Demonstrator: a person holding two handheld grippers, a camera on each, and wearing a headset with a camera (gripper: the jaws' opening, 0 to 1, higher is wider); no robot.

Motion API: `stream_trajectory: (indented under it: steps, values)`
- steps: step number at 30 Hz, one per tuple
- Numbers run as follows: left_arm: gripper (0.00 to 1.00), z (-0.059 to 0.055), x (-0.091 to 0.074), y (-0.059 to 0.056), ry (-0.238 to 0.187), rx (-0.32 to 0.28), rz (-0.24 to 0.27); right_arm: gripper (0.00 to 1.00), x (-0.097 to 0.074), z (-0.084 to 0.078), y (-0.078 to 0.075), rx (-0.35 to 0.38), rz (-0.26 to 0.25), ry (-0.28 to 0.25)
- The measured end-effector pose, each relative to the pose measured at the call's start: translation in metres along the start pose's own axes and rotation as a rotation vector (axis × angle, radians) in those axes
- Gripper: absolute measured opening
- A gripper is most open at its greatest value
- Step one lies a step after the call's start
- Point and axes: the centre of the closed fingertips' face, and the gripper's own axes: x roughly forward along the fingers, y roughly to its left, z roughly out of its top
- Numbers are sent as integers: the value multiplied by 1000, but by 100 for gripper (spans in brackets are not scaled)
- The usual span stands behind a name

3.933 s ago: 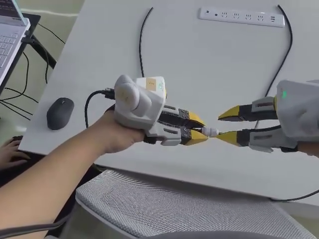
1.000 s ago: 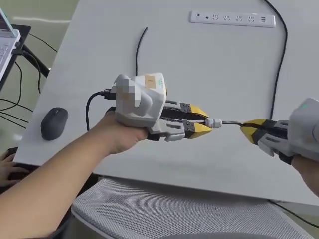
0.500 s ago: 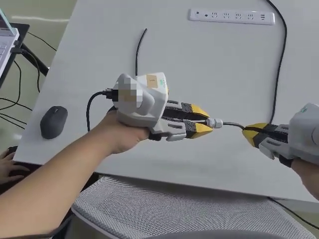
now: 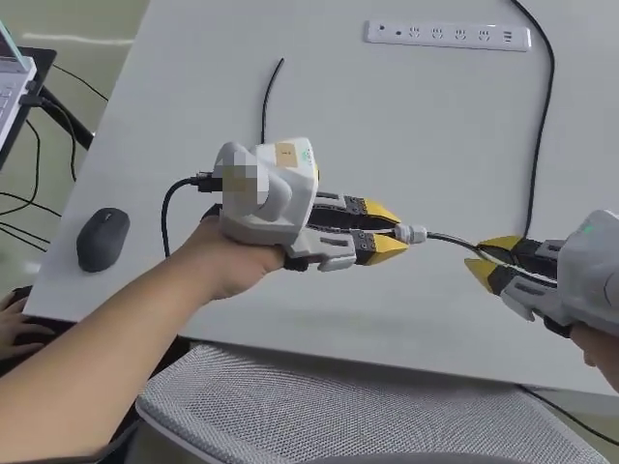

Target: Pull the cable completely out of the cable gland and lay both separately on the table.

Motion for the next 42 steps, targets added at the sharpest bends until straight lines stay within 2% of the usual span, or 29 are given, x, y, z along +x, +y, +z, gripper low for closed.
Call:
stream_trajectory:
  steps: [4, 10, 13, 17, 22, 33, 37, 42]
  values:
    - [15, 0, 0, 0, 3, 0, 0, 12, 0, 17, 6, -88, -3, -18]
    - [15, 0, 0, 0, 5, -6, -2, 13, 5, 41, 11, -125, -5, -40]
    - [15, -2, 0, 1, 11, -3, -1, 12, 8, 48, 15, -159, 2, -45]
    - [15, -4, -1, 3, 14, -1, 2, 8, 14, 46, 19, -237, -2, -9]
    - [15, -6, 0, 5, 18, 3, 2, 6, 19, 50, 24, -234, 8, -8]
    - [15, -7, 2, 7, 27, 8, 9, 2, 20, 45, 22, -176, 8, -2]
    - [15, -5, 2, 7, 22, 2, 11, 2, 20, 44, 17, -98, 16, -11]
    - [15, -4, 2, 10, 19, 4, 17, 1, 20, 38, 12, -45, 21, -18]
